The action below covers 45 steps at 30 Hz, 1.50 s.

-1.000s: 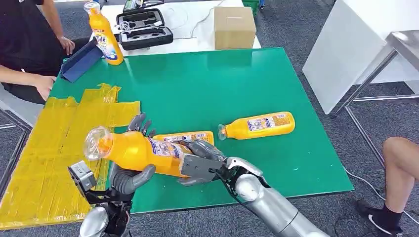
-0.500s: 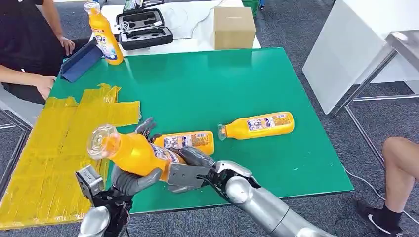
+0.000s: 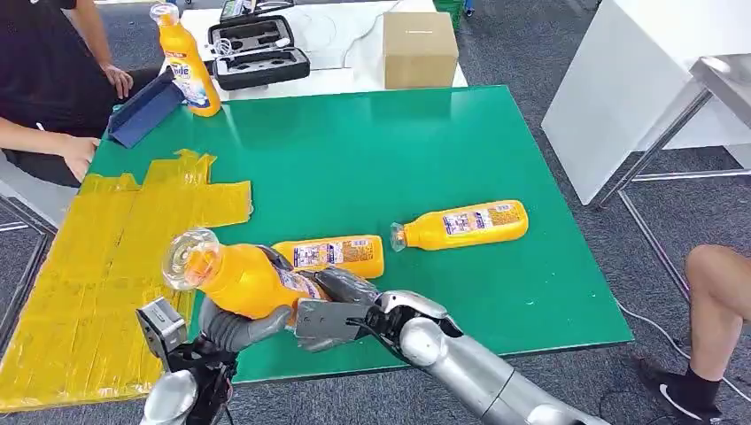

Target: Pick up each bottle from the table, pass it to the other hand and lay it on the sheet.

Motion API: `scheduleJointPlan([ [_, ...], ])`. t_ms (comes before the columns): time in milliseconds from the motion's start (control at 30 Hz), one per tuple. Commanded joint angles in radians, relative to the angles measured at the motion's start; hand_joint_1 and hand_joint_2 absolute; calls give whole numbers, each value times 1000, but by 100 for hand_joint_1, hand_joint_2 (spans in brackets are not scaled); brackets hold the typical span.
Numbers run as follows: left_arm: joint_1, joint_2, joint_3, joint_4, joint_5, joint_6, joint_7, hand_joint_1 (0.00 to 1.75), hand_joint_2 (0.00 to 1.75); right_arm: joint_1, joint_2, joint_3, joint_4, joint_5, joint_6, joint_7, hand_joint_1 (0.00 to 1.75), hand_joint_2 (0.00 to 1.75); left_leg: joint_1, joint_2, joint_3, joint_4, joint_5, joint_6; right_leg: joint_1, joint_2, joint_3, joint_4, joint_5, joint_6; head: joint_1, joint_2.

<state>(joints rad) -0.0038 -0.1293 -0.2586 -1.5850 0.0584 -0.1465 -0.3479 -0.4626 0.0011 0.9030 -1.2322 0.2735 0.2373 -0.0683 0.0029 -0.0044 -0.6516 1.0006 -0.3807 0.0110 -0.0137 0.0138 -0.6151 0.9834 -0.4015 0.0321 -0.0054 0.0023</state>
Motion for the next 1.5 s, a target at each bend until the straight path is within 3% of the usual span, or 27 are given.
scheduleJointPlan([
  [33,-65,0,-18,79,11,-17,-3,175,175,-21,2,88,65,9,-2,0,175,175,0,-1,3,-1,0,0,0,-2,3,-1,-1,-1,0,0],
  [100,-68,1,-11,83,19,-20,-4,175,175,-19,-5,81,61,15,-15,3,175,175,0,-1,4,0,-1,-1,1,-3,5,-1,-1,-1,0,0],
  [133,-70,4,-4,82,17,-15,-4,175,175,-15,-9,71,50,36,-47,1,68,175,0,-1,2,-1,0,0,0,-2,3,-1,-1,-1,0,0],
  [167,-72,8,6,77,7,0,-4,175,175,-8,-14,54,35,57,-85,-1,0,0,1,-2,5,-1,-1,-1,1,-3,6,-1,-2,-1,0,0],
  [267,-102,47,77,43,-122,106,-13,175,175,3,-57,-40,-32,141,-181,36,0,0,1,-3,5,0,-1,-1,1,-4,5,0,-2,-2,0,0],
  [333,-156,85,151,38,-361,268,4,175,175,3,-79,-133,-67,214,-228,59,0,0,0,-3,1,0,0,-1,1,-4,1,0,-1,-1,0,0],
  [433,-243,137,268,81,-766,502,87,175,175,-9,-85,-223,-87,269,-197,69,0,0,0,-2,0,0,1,-1,0,-2,0,1,0,-1,0,0],
  [500,-292,173,342,135,-891,576,120,175,175,-20,-74,-249,-78,276,-171,64,0,0,1,-1,1,1,1,-2,1,-2,1,2,0,-2,0,0],
  [667,-341,194,412,193,-879,581,87,175,175,-20,-57,-237,-54,287,-150,53,0,0,1,0,4,0,1,-3,2,-1,3,2,0,-3,0,0],
  [867,-320,207,321,191,-1045,590,141,175,175,-30,-65,-219,-45,288,-148,56,0,0,2,-1,3,0,2,-3,2,-2,3,1,0,-1,0,0],
  [900,-341,228,283,237,-1137,539,198,175,175,-35,-70,-216,-45,289,-142,64,0,0,1,-1,2,0,2,-3,2,-2,1,1,0,-1,0,0],
  [1033,-455,280,163,464,-1259,407,240,175,175,-56,-77,-215,-41,276,-119,71,0,0,1,-4,3,1,2,-3,1,-5,3,2,-1,-2,0,0],
  [1500,-473,282,155,505,-1260,427,241,175,175,-61,-73,-215,-38,274,-116,71,0,0,1,0,2,1,2,-3,2,-2,1,2,2,-4,0,0],
])
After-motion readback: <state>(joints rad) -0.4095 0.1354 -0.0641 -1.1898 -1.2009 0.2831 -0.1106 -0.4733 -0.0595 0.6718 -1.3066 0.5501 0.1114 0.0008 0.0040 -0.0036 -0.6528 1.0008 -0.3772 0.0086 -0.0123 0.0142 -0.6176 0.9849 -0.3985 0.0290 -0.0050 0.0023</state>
